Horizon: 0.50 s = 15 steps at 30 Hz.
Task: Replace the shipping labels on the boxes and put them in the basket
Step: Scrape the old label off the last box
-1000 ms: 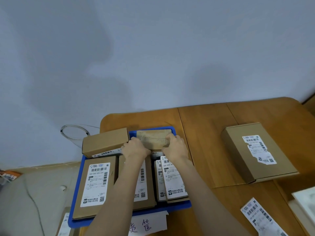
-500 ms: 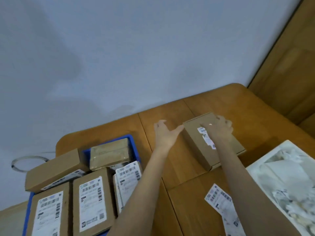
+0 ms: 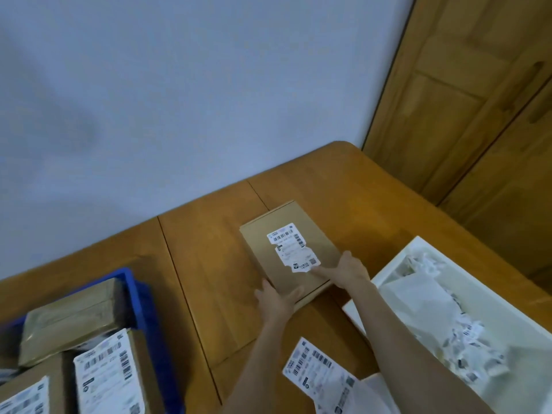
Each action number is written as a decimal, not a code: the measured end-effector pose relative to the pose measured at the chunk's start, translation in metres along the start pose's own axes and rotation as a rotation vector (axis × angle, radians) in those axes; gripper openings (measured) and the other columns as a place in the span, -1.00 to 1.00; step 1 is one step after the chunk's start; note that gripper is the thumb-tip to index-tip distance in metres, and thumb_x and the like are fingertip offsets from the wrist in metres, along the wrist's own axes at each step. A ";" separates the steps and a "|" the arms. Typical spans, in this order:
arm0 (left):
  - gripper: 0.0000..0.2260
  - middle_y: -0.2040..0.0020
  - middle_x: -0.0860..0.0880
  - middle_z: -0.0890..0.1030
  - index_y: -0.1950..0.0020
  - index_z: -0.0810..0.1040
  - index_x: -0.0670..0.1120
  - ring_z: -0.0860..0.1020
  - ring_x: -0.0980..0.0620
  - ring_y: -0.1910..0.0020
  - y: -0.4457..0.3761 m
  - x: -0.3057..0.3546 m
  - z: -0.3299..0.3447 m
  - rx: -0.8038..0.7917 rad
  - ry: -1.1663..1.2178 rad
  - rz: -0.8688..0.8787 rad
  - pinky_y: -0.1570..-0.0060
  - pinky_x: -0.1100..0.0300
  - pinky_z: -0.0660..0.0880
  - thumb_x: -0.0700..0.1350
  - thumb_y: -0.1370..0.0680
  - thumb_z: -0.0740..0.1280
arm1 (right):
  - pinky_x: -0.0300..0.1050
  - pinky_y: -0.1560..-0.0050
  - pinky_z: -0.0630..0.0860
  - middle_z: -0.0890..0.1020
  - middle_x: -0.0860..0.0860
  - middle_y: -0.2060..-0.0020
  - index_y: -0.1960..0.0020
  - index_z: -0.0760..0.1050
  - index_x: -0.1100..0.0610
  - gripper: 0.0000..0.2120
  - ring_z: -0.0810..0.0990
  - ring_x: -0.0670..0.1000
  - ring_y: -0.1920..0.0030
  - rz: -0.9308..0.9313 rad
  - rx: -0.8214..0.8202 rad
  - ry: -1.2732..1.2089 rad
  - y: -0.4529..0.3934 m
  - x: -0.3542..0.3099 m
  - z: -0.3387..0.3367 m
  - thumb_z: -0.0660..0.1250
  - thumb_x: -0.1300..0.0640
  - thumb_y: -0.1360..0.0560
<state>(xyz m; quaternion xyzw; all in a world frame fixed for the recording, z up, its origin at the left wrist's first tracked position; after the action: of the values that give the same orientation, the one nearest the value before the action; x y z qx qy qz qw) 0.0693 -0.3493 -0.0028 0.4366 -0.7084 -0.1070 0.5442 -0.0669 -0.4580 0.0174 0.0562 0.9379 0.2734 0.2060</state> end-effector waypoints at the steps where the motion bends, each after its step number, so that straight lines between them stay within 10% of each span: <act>1: -0.12 -0.49 -0.15 0.21 -0.60 0.13 -0.09 0.34 -0.17 -0.43 0.002 -0.002 0.001 0.019 0.004 0.019 -0.37 -0.05 0.40 0.07 -0.43 0.54 | 0.05 -0.27 0.43 0.39 0.18 -0.39 -0.49 0.15 0.24 0.01 0.41 0.19 -0.37 -0.010 0.017 -0.013 0.002 0.001 0.001 0.44 -0.36 -0.32; 9: -0.30 -0.31 0.01 0.53 -0.51 0.30 -0.05 0.50 0.05 -0.15 0.035 -0.005 -0.014 0.055 0.195 0.177 -0.05 0.19 0.48 -0.05 -0.46 0.54 | -0.02 -0.24 0.40 0.42 0.14 -0.33 -0.43 0.20 0.22 -0.03 0.43 0.16 -0.33 -0.152 0.203 0.005 0.032 -0.005 -0.012 0.41 -0.40 -0.31; 15: -0.29 -0.31 0.03 0.52 -0.52 0.26 0.06 0.50 -0.03 -0.28 0.083 -0.012 -0.035 0.047 0.509 0.196 -0.26 0.04 0.47 -0.10 -0.46 0.53 | -0.03 -0.24 0.34 0.42 0.11 -0.30 -0.41 0.25 0.21 -0.01 0.37 0.14 -0.31 -0.307 0.385 -0.130 0.096 -0.013 -0.027 0.42 -0.43 -0.25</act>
<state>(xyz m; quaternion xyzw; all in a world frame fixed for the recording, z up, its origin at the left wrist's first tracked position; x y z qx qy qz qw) 0.0581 -0.2799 0.0549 0.3911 -0.5901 0.0760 0.7022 -0.0665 -0.3928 0.0941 -0.0311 0.9550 0.0512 0.2904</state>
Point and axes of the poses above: each hand's wrist, its own y-axis away from the middle knuckle, its own z-axis out of the palm, x = y × z, the point moved 2 cm from there along -y, towards the middle knuckle
